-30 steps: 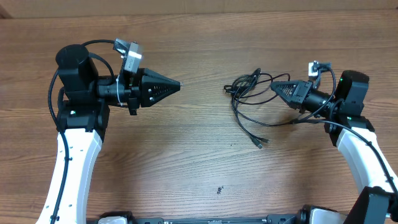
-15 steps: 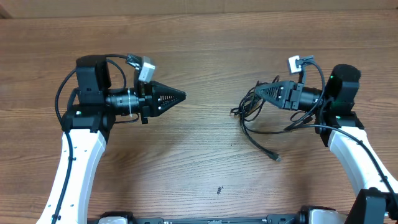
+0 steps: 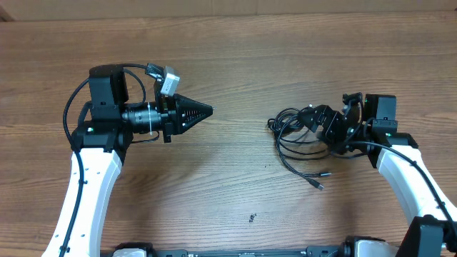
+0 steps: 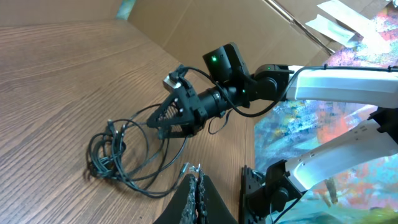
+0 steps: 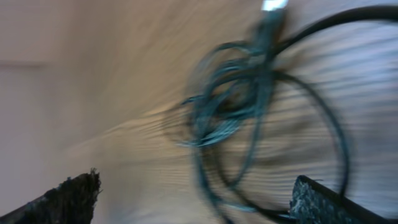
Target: Untangle cables
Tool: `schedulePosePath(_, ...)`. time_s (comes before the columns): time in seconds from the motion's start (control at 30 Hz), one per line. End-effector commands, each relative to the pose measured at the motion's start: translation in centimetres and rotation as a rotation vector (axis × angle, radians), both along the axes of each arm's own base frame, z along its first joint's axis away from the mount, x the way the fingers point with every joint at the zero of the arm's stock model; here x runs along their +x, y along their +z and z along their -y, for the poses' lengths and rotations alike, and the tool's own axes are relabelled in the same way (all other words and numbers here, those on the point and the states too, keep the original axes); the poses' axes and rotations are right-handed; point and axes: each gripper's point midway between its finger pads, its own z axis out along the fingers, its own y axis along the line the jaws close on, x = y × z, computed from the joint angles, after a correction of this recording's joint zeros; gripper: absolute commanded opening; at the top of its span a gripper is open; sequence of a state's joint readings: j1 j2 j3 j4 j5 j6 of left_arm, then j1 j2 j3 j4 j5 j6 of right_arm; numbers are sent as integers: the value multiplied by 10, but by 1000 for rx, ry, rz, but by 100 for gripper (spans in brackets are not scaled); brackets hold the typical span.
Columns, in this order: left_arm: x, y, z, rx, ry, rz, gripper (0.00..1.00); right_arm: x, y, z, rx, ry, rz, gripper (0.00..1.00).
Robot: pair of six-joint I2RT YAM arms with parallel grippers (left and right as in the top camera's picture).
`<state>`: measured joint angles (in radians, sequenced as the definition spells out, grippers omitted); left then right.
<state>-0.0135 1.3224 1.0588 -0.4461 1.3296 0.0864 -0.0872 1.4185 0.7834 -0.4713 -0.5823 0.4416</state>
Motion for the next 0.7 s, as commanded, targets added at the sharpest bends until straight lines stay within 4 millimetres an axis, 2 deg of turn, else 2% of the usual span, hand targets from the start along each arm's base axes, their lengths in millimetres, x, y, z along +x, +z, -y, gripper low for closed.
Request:
schedulePosePath(0.0,-2,2,0,16,4,50,4,5,-17,44,-259,-75,5,100)
schedulePosePath(0.1,0,1,-1,25,15,49,4,2,-23,69,-356,-102,-9,100)
schedulePosePath(0.27,2,-1,-1,34,26,49,4,-5,-28,92,-431,-137,-43,100)
schedulePosePath(0.4,3,-2,-2,44,37,50,4,0,-26,98,-480,-77,9,100)
schedulePosePath(0.53,4,-2,-2,45,37,50,4,11,-18,94,-553,82,135,100)
schedulePosePath(0.67,4,-3,-2,48,39,57,4,12,-17,92,-613,206,193,100)
